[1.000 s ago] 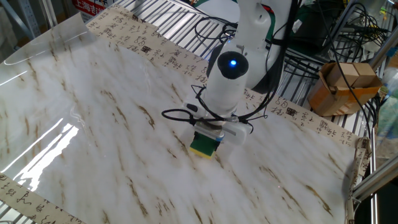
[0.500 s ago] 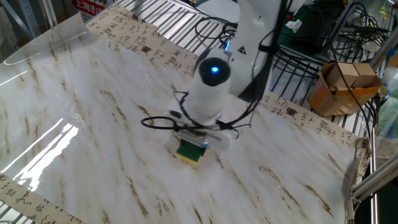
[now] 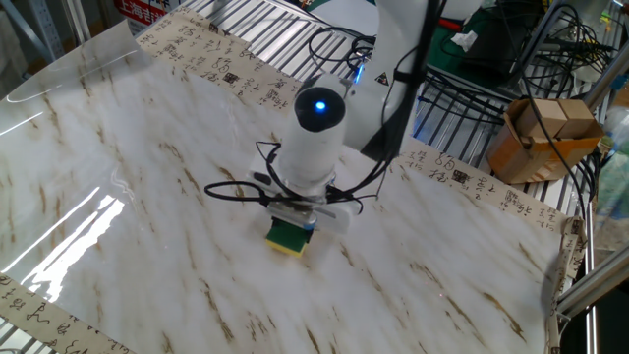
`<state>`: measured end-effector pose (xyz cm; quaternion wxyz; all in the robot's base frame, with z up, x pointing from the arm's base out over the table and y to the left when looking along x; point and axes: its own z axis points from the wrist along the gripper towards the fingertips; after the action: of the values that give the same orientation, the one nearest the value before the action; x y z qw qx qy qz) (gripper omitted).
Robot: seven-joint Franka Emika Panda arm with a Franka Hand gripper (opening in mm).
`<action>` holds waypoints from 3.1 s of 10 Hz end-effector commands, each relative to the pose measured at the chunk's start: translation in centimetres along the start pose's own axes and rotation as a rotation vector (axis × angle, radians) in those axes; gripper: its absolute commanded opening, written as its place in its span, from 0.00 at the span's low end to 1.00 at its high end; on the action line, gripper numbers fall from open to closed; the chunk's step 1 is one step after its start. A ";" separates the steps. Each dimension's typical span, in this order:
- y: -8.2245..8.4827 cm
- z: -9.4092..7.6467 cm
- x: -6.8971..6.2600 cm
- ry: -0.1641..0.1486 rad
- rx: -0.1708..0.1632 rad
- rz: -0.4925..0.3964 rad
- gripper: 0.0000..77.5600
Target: Clean the tabletop with a sponge
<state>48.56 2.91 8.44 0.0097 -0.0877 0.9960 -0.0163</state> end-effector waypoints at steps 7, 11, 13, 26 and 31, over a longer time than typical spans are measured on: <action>-3.7 0.8 0.3 -0.018 0.027 -0.060 0.01; -5.1 0.8 0.5 -0.015 0.031 -0.065 0.01; -6.2 0.3 0.3 -0.008 0.067 -0.066 0.01; -6.4 2.4 0.2 -0.011 0.007 -0.058 0.01; -5.3 3.2 0.6 -0.016 -0.016 -0.025 0.01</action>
<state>49.40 -3.05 5.89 0.0191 -0.1040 0.9943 -0.0141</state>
